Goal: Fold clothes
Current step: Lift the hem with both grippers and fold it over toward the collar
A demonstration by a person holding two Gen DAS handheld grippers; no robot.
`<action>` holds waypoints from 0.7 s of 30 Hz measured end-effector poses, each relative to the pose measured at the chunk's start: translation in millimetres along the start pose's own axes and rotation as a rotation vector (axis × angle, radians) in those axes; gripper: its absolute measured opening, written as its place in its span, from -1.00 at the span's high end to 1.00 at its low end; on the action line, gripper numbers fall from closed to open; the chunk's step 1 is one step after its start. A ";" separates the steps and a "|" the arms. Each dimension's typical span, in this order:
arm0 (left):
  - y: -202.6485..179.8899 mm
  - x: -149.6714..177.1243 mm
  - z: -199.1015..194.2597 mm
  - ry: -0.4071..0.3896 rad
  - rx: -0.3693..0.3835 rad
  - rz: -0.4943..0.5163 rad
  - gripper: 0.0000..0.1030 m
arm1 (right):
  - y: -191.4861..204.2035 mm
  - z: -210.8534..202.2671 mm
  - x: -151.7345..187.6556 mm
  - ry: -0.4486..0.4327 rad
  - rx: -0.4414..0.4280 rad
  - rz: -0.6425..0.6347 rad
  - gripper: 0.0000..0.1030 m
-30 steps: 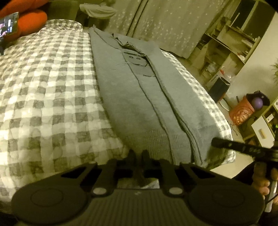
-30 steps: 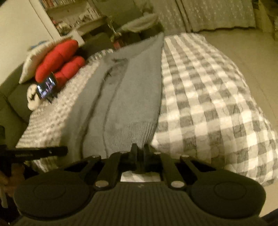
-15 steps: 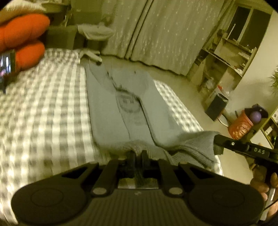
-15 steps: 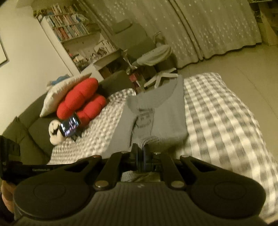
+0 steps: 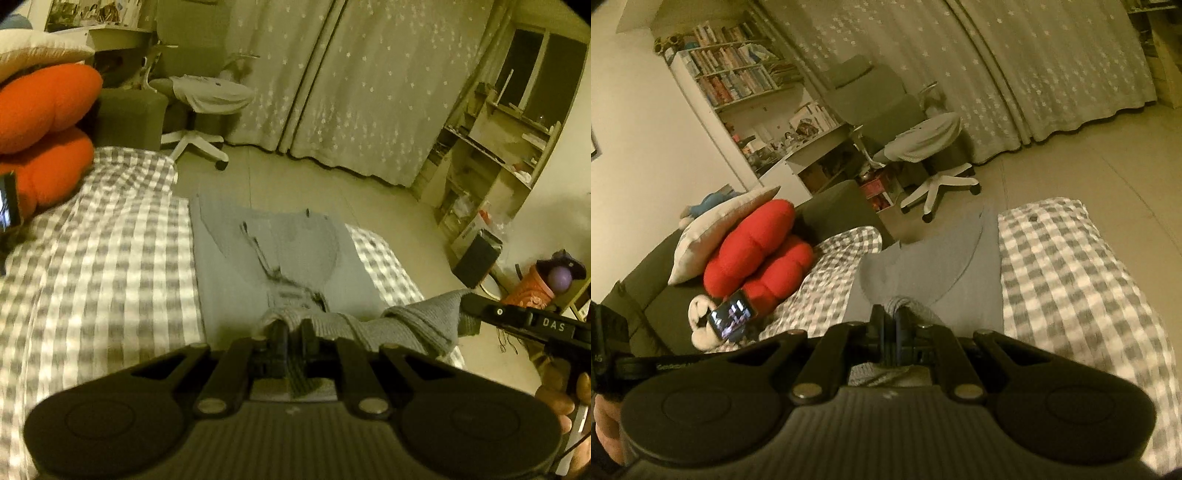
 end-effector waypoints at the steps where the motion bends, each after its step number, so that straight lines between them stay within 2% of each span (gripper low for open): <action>1: 4.0 -5.2 4.1 0.000 0.001 0.000 0.88 | -0.5 5.1 -5.3 0.004 0.000 0.007 0.86; 10: 34.6 -54.8 42.2 -0.018 -0.010 -0.013 0.88 | 1.1 52.8 -51.1 0.055 0.007 0.043 0.86; 16: 59.9 -78.3 90.3 0.022 -0.047 -0.015 0.88 | -11.9 101.3 -78.2 0.101 0.042 0.081 0.86; 21: 84.9 -96.3 130.7 0.041 -0.044 -0.048 0.88 | -27.1 141.1 -93.8 0.134 0.091 0.091 0.86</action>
Point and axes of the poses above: each gripper's, at about its wrist camera, not at the fingertips, and z roughly the way its jaws point, y to its left, x to its underside, the point moved 8 cm from there along z, roughly the way its jaws point, and after that the axes turned 13 degrees about z, right-handed, at the moved point
